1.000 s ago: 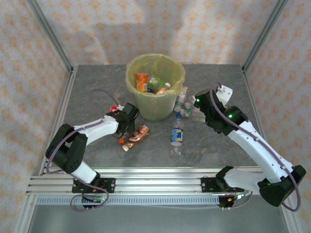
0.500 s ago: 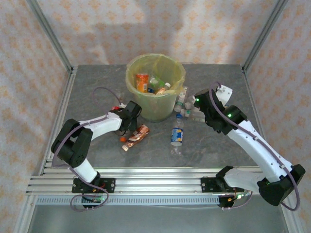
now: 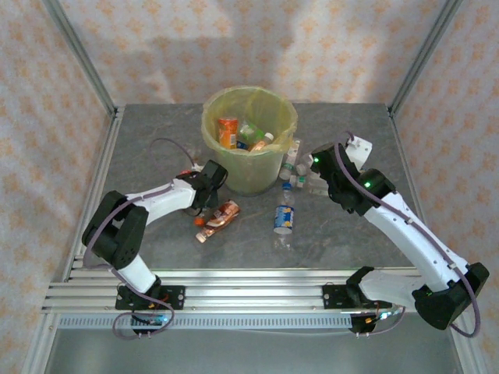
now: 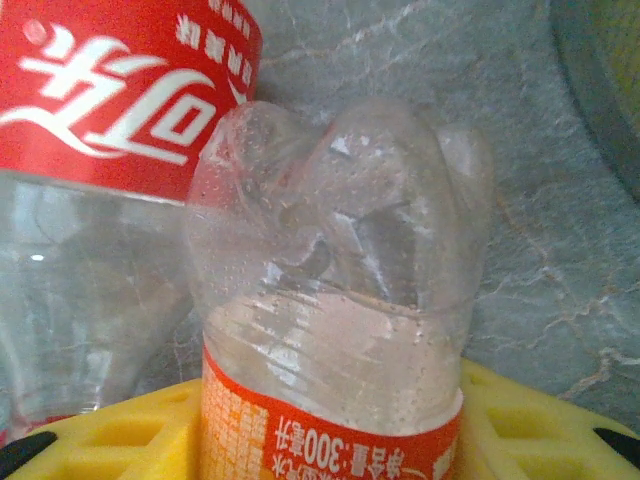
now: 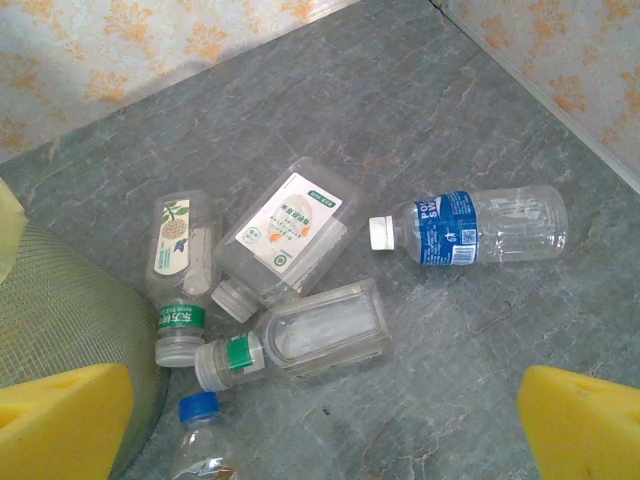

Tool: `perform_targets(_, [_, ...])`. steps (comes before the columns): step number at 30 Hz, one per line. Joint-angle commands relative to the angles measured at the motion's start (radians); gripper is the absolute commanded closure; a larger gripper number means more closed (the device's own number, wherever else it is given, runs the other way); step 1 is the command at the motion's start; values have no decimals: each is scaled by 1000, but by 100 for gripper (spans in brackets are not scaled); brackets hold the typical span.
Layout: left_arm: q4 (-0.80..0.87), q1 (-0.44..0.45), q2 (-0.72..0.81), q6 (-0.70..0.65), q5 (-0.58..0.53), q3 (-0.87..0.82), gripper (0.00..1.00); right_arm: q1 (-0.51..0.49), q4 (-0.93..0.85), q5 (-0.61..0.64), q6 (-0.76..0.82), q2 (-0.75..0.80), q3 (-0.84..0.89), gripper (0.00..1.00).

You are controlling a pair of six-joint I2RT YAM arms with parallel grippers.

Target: Put the plastic bottles in the bin

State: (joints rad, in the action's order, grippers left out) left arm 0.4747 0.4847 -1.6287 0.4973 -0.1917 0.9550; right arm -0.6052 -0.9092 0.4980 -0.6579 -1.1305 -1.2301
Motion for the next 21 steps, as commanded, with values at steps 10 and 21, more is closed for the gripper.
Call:
perform_targets(10, [122, 8, 197, 32, -87, 58, 53, 4, 18, 25, -2, 34, 21, 1])
perform_targets(21, [299, 5, 418, 21, -335, 193, 53, 5, 27, 21, 0, 51, 22, 1])
